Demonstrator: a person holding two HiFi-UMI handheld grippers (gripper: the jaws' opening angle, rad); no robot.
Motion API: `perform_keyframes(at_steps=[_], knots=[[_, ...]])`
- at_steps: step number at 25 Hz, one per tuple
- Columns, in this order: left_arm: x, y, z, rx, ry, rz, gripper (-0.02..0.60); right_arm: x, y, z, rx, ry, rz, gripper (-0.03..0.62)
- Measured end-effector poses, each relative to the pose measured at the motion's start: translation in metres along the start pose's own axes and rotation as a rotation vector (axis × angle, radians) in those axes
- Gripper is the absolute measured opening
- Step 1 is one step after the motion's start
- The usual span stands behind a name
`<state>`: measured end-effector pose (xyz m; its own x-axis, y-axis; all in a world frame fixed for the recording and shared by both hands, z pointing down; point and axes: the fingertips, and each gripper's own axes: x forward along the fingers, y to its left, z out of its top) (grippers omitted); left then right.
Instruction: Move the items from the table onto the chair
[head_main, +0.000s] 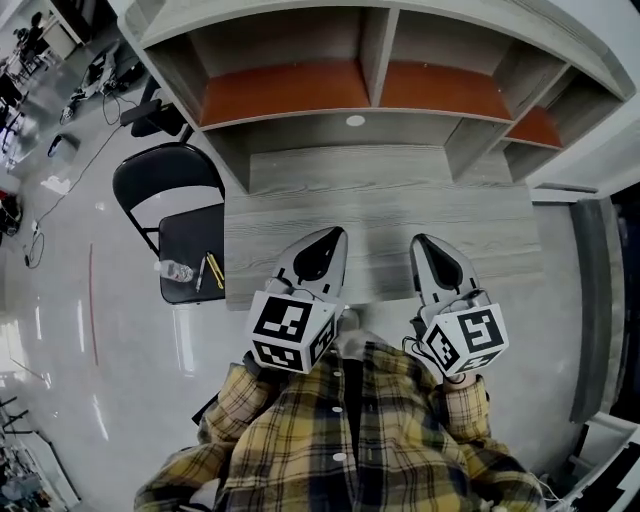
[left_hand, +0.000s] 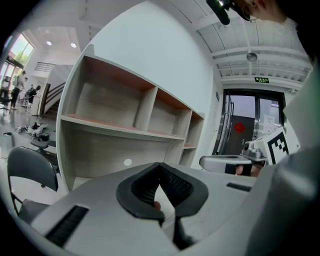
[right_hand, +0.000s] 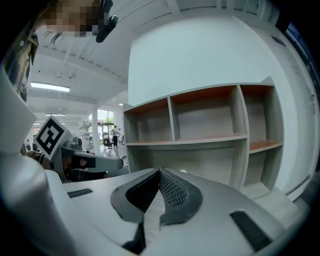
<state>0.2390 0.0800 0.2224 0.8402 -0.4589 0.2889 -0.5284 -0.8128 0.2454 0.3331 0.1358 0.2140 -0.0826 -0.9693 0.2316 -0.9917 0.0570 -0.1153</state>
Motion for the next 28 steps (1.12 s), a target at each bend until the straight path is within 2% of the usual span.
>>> perform_keyframes(at_steps=[4, 15, 22, 28], knots=[[0.008, -0.006, 0.000, 0.002, 0.003, -0.026, 0.005, 0.000, -0.008, 0.001, 0.009, 0.000, -0.022, 0.018], [0.017, -0.002, -0.007, -0.008, 0.037, -0.038, 0.005, 0.008, -0.006, -0.009, 0.004, 0.040, -0.014, 0.017], [0.022, 0.010, -0.009, 0.013, 0.044, 0.027, 0.005, 0.009, -0.004, -0.016, 0.010, 0.054, -0.007, 0.017], [0.025, 0.016, -0.003, 0.003, 0.032, 0.025, 0.005, 0.008, -0.003, -0.015, 0.014, 0.054, -0.002, 0.017]])
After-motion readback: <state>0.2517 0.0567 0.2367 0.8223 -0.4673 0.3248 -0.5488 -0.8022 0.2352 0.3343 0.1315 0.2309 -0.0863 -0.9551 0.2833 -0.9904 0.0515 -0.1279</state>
